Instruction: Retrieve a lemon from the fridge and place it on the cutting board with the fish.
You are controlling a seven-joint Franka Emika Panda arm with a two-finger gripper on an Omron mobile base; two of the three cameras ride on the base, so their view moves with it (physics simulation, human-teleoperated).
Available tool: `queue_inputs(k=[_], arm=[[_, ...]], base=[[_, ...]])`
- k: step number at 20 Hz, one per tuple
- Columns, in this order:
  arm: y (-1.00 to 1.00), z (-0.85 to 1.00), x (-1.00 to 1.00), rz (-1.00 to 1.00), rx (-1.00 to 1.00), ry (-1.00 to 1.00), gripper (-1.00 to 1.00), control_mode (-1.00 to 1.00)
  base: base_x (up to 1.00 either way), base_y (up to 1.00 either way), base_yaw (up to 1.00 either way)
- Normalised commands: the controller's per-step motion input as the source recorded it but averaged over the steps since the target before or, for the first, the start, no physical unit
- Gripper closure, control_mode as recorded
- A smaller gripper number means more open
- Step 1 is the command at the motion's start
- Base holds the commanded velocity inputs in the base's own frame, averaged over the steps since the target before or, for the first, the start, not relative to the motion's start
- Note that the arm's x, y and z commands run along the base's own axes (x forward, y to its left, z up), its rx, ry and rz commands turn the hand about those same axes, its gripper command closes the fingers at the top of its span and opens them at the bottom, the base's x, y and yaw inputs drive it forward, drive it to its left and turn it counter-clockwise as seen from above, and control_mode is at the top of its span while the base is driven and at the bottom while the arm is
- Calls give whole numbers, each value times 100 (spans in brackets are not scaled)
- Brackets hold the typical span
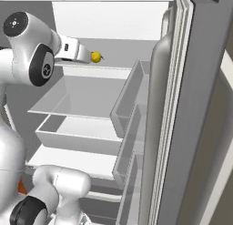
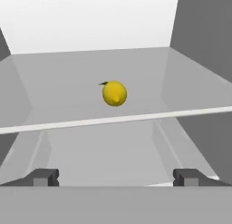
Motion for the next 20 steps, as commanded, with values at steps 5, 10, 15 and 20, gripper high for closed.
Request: queue_inputs(k=[5,10,15,20], arm=[[-5,-14,44,0,0,0,-100,-100],[0,-8,43,0,0,0,-100,-100],[0,-10,47,0,0,0,-100,-100],[-1,-1,42,0,0,0,-100,-100]], base=[[0,0,0],[0,0,0],[0,0,0],[0,0,0]])
